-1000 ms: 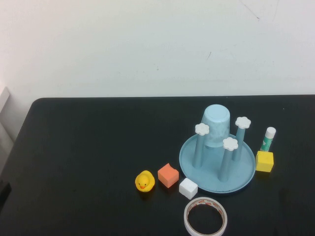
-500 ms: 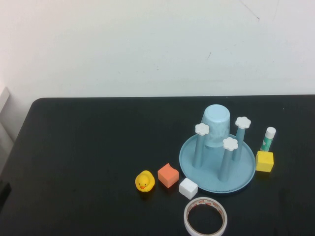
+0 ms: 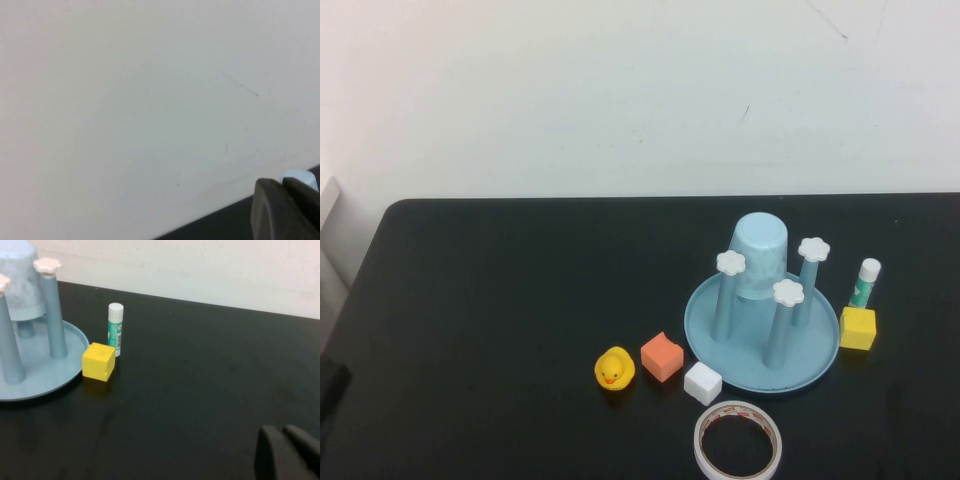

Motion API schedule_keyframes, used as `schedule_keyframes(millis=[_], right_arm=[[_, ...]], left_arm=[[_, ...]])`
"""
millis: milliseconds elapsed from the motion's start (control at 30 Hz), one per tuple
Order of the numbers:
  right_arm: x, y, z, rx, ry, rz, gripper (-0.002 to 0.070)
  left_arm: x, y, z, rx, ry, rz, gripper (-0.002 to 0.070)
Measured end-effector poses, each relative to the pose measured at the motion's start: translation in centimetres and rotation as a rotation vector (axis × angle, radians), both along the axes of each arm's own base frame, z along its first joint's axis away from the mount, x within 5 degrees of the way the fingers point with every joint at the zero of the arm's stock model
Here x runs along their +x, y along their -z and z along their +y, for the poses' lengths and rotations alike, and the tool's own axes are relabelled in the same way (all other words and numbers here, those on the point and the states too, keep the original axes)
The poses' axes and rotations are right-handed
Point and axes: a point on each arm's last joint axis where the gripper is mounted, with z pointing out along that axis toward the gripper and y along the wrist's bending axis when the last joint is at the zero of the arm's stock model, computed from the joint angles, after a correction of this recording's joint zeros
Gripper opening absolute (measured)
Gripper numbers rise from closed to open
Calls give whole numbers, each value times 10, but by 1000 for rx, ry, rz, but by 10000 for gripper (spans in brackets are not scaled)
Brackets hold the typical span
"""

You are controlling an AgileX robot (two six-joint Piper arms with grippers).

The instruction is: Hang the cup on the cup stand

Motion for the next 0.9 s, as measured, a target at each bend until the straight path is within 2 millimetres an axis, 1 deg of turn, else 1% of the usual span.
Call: schedule_keyframes(millis=[33,100,200,300,367,433,500,667,800,900], right_arm=[[0,0,0,0,0,0,-1],[0,0,0,0,0,0,-1],[0,0,0,0,0,0,-1],[0,0,0,0,0,0,-1],[0,0,0,0,0,0,-1],[0,0,0,0,0,0,-1],[0,0,0,0,0,0,-1],[0,0,0,0,0,0,-1],[0,0,0,0,0,0,-1],[0,0,0,0,0,0,-1]], left_arm=[[0,2,-1,19,3,-13,0],[-1,7,-2,39,2,17,0],[2,19,1,54,-66,153,0],[5,33,10,-58,-204,347,0],[4,42,18,-116,-300,416,0],[2,51,24,-122,-382,424,0],[-1,59,27,-91,-430,394,0],[-8,77,29,-30,-458,327,0],[-10,80,29,-27,-458,311,0],[-11,84,29,-15,-456,352,0]])
